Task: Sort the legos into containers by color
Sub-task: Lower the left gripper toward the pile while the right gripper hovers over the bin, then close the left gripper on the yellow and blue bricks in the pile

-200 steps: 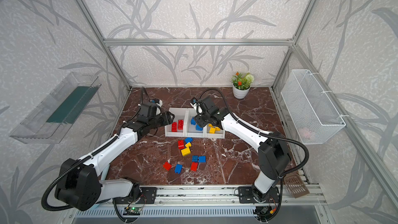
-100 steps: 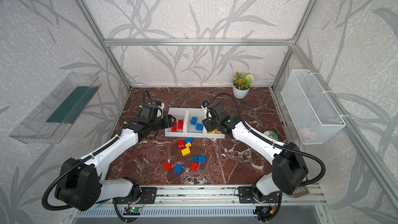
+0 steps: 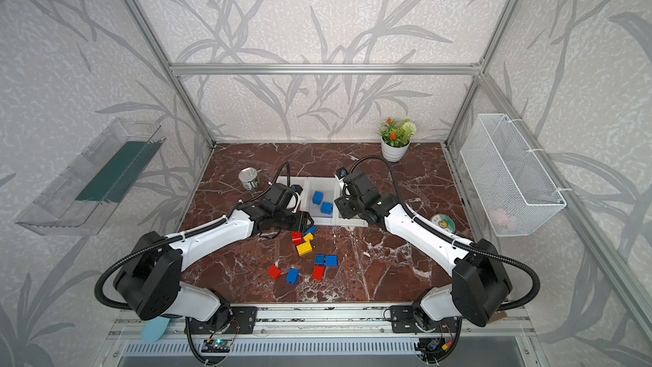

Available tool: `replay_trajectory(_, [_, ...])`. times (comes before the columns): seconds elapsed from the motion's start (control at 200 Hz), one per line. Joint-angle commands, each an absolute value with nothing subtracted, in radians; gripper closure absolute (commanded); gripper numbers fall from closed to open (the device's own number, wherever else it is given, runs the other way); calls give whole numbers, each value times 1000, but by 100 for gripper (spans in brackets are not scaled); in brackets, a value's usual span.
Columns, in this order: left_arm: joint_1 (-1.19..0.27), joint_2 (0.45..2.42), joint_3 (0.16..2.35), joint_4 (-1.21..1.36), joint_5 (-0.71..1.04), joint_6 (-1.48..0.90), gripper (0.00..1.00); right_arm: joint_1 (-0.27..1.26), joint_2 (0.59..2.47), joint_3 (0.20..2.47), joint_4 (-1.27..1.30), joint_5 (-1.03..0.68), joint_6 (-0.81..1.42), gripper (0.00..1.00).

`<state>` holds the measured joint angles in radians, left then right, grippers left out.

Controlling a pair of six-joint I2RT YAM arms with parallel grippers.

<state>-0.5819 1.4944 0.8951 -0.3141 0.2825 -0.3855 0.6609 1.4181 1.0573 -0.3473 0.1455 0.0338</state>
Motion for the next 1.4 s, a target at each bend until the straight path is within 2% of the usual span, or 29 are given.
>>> replay_trajectory(0.0, [-600, 1522, 945, -372, 316, -343, 36, 657, 1384, 1042, -338, 163, 48, 28])
replay_trajectory(0.395, [-679, 1574, 954, -419, 328, -341, 36, 657, 1387, 1047, -339, 155, 53, 28])
replay_trajectory(1.395, [-782, 1568, 891, -516, 179, -432, 38, 657, 1309, 922, -285, 131, 102, 28])
